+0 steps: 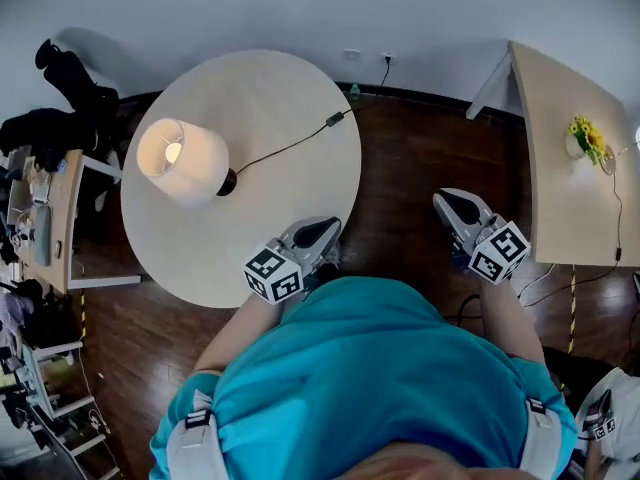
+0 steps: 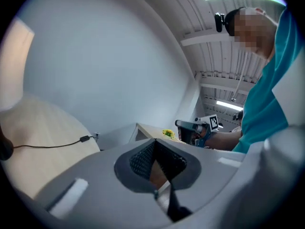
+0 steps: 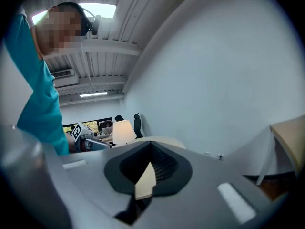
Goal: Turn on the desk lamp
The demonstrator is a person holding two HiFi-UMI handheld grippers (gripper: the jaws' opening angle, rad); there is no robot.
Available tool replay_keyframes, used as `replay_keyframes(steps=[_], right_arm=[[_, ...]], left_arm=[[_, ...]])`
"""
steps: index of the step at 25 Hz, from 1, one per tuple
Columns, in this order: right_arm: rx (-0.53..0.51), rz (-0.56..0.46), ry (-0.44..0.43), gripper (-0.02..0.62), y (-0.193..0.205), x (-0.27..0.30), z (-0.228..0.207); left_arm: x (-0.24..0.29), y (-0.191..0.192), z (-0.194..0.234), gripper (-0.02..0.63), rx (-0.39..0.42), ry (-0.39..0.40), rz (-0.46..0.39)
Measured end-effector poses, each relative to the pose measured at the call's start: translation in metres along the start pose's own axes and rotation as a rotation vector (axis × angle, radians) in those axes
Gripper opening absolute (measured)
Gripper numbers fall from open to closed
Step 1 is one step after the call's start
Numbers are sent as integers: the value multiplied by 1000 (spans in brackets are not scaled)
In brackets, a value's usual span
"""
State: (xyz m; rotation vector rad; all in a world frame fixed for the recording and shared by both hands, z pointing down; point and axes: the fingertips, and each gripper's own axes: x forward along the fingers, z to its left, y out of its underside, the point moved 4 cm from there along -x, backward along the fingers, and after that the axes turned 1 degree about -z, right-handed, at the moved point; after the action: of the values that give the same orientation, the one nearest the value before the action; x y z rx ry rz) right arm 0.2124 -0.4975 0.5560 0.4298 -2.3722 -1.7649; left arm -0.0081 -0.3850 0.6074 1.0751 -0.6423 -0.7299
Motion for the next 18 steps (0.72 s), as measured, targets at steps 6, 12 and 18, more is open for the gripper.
replay_keyframes(steps=[6, 12, 18], right_arm=[[52, -62, 34, 2, 31, -119, 48], [-10, -82, 51, 2, 45, -137, 165], [-31, -102, 104, 2, 89, -100, 301]], left_arm=[[-14, 19, -97, 20, 47, 32, -2], [-116, 11, -134, 20, 100, 79, -77], [-268, 30, -130, 20, 158, 119, -96]])
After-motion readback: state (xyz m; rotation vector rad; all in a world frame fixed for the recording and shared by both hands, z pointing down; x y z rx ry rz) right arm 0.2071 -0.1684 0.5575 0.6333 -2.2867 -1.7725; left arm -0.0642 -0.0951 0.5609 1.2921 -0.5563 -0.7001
